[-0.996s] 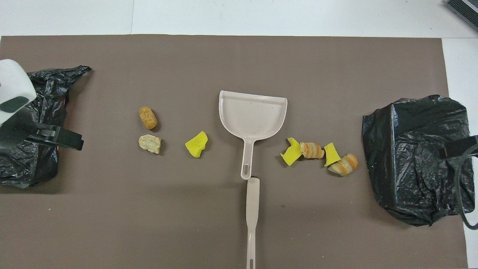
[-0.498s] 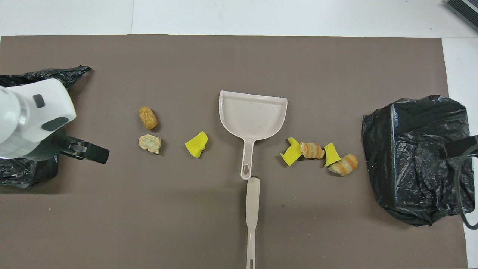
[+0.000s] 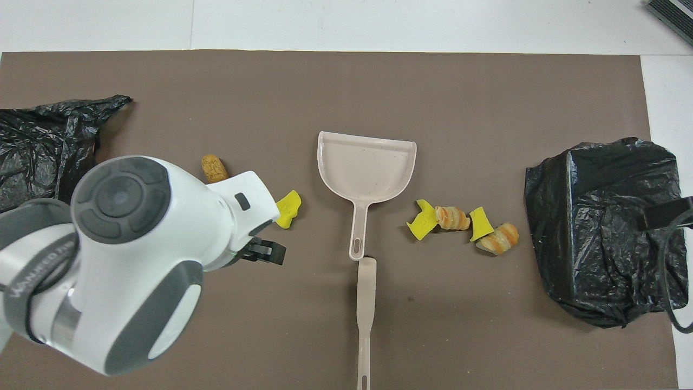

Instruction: Sweep and dump trash in bin

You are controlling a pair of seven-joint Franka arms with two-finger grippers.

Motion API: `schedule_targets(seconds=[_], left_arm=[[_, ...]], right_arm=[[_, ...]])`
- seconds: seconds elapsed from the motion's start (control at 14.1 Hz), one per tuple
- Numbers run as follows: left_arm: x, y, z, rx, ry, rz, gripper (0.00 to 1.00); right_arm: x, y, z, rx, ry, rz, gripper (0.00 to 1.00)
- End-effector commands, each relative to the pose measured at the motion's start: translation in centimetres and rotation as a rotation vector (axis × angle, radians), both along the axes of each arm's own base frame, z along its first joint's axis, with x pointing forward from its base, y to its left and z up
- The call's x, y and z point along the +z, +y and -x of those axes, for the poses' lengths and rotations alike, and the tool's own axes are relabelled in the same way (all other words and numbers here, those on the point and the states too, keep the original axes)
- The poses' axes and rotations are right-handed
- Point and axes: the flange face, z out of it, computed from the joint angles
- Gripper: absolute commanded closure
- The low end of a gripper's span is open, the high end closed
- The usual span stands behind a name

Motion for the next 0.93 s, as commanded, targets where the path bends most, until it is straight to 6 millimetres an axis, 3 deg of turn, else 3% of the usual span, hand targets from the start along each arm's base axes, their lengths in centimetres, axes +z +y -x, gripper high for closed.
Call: schedule_targets(seconds=[0.0, 0.21, 0.5, 0.85], left_arm=[[-3.1, -2.7, 3.0, 0.060, -0.032, 0.009, 0.00], [-8.1, -7.8, 7.0, 0.040, -0.027, -0.006, 0.00], [-14.4, -13.0, 13.9, 0.018, -0.053, 0.012, 0.00], [-16.0, -16.1, 19.6, -0.032, -0.055, 0.014, 0.00]], right_arm=[[0.0, -0.4, 0.8, 0.002, 0.000, -0.007, 0.00], [0.0, -0.4, 0.8, 0.002, 0.000, -0.007, 0.00], [0.0, -0.4, 0.8, 0.002, 0.000, -0.007, 0.00], [0.0, -0.4, 0.8, 0.002, 0.003, -0.007, 0.00]])
